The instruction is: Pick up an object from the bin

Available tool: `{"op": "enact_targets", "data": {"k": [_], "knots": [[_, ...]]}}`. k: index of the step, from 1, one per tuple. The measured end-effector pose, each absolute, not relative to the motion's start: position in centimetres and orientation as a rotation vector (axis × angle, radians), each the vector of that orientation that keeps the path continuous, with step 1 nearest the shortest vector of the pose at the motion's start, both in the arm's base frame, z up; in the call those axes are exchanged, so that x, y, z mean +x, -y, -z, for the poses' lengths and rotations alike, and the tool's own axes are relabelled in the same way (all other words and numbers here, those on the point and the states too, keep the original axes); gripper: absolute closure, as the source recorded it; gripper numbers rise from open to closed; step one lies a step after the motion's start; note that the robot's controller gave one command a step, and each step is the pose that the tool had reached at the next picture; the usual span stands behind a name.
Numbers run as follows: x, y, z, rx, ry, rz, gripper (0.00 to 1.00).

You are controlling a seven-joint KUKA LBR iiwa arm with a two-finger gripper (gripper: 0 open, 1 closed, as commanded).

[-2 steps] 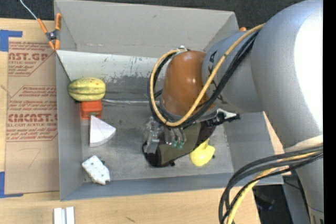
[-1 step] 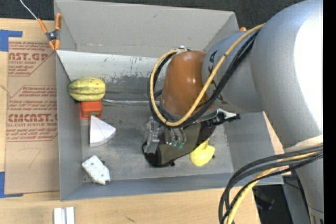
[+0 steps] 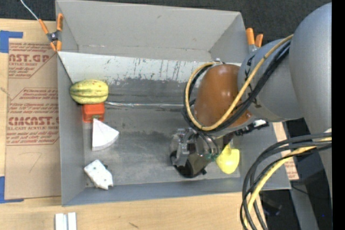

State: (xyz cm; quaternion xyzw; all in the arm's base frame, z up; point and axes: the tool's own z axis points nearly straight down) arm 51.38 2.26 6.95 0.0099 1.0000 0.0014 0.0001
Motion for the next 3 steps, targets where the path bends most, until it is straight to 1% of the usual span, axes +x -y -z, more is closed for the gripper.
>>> {"op": "enact_targets", "data": {"k": [1,3], "knots": [[51.35,-3.25,-7.09,-0.059,-3.139,-0.005,1.00],[51.35,-3.29,-7.09,-0.060,-3.139,-0.006,1.00]]}}
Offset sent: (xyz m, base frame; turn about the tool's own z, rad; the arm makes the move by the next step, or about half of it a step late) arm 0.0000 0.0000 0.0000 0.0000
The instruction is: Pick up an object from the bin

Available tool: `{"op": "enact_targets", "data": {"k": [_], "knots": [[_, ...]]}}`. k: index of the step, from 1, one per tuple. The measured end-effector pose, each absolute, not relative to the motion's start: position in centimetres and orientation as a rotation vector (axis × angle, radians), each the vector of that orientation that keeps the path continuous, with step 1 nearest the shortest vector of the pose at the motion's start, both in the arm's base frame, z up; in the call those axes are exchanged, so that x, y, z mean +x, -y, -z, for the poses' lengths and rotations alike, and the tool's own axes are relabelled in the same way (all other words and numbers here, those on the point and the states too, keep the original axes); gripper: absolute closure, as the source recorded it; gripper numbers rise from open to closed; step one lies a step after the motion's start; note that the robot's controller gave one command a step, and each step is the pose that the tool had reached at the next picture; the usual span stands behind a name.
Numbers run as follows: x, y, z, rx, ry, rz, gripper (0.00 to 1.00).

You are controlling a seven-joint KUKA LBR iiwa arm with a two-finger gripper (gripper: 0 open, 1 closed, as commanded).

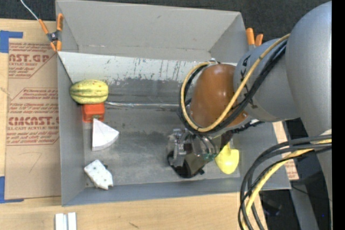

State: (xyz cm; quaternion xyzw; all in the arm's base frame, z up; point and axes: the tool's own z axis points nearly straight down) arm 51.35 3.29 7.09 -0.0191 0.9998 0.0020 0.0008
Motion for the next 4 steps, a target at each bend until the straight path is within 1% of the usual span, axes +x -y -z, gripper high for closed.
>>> {"op": "enact_targets", "data": {"k": [4], "knots": [[51.35,-3.29,-7.09,-0.060,-3.139,-0.007,1.00]]}}
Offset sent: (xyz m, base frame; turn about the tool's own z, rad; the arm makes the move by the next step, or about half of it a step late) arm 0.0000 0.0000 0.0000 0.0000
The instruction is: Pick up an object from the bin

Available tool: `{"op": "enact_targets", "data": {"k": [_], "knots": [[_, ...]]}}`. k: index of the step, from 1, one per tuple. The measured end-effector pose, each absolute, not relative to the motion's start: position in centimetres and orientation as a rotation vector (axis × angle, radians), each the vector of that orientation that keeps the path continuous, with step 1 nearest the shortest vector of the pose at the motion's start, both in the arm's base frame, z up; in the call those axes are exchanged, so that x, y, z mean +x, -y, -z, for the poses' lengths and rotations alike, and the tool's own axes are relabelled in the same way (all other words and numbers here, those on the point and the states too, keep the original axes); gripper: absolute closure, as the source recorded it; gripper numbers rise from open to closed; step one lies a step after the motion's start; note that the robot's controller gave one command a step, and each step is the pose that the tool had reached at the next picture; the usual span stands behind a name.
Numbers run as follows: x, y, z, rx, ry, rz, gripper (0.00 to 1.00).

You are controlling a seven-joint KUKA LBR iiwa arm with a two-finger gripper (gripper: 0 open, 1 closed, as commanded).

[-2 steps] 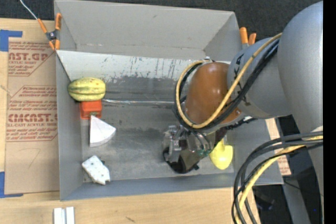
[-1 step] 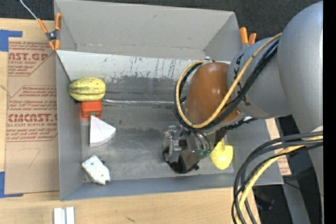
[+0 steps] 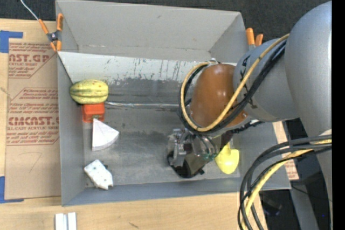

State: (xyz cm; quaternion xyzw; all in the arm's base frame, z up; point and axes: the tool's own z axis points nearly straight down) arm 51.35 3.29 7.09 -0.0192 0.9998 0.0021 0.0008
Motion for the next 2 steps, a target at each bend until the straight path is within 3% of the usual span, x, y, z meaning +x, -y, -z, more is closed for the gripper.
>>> {"op": "enact_targets", "data": {"k": [2], "knots": [[51.35,-3.29,-7.09,-0.060,-3.139,-0.007,1.00]]}}
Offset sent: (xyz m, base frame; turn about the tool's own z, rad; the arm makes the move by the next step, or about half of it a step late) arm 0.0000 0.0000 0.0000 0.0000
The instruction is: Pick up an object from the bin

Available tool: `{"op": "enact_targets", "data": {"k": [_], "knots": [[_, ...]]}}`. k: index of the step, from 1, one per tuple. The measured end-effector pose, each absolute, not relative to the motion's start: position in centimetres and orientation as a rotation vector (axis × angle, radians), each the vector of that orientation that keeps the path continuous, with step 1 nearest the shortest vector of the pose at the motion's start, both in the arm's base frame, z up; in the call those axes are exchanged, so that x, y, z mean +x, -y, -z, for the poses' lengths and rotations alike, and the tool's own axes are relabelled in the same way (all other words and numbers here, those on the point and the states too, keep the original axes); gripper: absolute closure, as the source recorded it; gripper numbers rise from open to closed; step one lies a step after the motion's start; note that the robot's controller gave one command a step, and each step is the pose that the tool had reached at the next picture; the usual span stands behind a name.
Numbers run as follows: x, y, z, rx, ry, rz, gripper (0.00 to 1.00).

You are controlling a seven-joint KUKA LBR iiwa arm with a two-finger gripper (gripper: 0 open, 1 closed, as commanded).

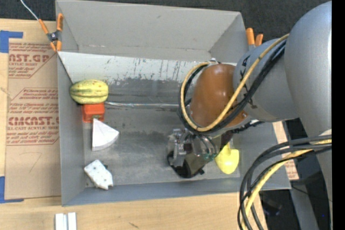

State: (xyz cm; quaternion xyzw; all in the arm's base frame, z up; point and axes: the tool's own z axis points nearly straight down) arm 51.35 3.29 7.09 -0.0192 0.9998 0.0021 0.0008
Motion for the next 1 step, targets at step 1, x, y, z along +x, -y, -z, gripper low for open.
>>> {"op": "enact_targets", "data": {"k": [1], "knots": [[51.35,-3.29,-7.09,-0.060,-3.139,-0.007,1.00]]}}
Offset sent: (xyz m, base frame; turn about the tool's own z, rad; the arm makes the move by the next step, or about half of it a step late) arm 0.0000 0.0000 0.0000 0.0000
